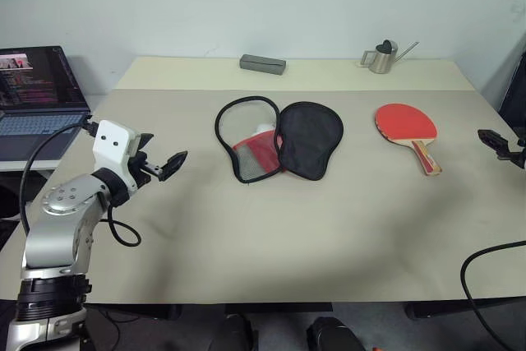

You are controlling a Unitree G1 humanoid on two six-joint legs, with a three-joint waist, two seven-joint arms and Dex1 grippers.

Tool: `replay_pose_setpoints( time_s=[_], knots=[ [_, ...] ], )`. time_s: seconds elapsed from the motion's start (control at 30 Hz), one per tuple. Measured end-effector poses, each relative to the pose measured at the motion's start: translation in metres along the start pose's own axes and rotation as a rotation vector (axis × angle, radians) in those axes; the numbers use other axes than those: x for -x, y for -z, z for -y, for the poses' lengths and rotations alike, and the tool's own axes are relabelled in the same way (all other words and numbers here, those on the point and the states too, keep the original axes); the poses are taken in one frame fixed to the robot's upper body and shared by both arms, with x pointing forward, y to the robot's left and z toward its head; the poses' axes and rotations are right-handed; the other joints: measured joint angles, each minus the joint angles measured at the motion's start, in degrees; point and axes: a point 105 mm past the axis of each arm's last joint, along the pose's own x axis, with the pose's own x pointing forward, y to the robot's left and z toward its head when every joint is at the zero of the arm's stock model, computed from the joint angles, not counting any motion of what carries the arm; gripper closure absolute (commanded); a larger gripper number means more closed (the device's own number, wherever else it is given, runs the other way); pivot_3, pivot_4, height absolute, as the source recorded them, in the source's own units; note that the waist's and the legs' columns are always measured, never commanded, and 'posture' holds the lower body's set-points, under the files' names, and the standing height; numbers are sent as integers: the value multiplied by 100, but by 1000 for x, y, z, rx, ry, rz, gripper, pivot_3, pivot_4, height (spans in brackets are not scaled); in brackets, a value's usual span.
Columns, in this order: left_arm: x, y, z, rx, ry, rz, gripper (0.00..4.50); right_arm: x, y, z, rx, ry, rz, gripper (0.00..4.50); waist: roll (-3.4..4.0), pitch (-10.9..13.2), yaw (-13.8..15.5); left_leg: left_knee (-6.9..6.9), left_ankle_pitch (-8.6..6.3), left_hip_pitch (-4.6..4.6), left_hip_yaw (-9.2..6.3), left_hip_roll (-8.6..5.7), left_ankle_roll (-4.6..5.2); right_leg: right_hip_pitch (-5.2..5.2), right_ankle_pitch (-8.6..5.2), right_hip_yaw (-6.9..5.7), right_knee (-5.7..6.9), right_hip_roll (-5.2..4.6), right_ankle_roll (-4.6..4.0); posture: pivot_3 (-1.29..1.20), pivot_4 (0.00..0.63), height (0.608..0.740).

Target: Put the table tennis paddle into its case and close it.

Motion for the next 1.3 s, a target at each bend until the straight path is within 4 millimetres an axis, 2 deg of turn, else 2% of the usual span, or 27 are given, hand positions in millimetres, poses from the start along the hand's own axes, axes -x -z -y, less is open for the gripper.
replay_pose_setpoints(
  time_s=[0.13, 0.27, 0.5, 0.7, 0.77, 0.9, 1.03, 1.2, 1.3],
  knots=[
    [12, 0, -17, -13, -27, -2, 0, -6, -1, -16, -16, -84, 20, 21, 0, 0, -13, 0, 0, 1, -2, 1, 0, 0, 0, -1, 2, 3, 0, 0, 150, 740],
    [21, 7, -31, 11, -74, -15, 0, -5, 8, -23, -31, -134, -1, 21, 0, 0, -3, 0, 0, 1, -2, 5, 0, 1, 0, -2, 2, -4, 0, 0, 150, 740],
    [24, 13, -37, 19, -75, -35, 0, -2, 8, -26, -37, -163, 7, 21, 0, 0, 24, 2, 0, 1, -5, 5, 1, 3, 0, -6, 3, -5, 0, 0, 150, 740],
    [25, 8, -41, 4, -75, -26, 0, -1, 10, -27, -47, -167, 2, 21, 0, 0, 21, 1, 0, 1, -4, 5, 1, 2, 0, -5, 3, -5, 0, 0, 150, 740],
    [24, 5, -40, 0, -61, -21, 0, -3, 6, -34, -53, -205, 20, 21, 0, 0, 20, 1, 0, 1, -4, 5, 1, 2, 0, -5, 4, -4, 0, 0, 150, 740],
    [20, -10, -33, -6, -4, 30, 0, -6, -2, -65, -45, -363, 33, 21, 0, 0, 15, 1, 0, 1, -6, 6, 0, 2, 0, -7, 7, -1, 0, 0, 150, 740],
    [11, -28, -14, -10, 110, 83, 0, -4, -7, -98, -33, -508, 35, 21, 0, 0, 33, 2, 0, 0, -10, 6, 0, 3, 1, -8, 8, -2, 1, 0, 150, 740],
    [5, -29, 15, 13, 320, 44, 0, 0, -25, -127, -17, -607, 58, 21, 0, 0, 31, 3, 0, 0, -12, 5, 0, 1, 1, -10, 12, 3, 1, 0, 150, 740],
    [4, -30, 25, -26, 416, 13, 0, 0, -27, -144, -37, -643, 47, 21, 0, 0, 26, 3, 0, 0, -13, 5, 0, -1, 0, -11, 13, 8, 0, 0, 150, 740]
  ],
)
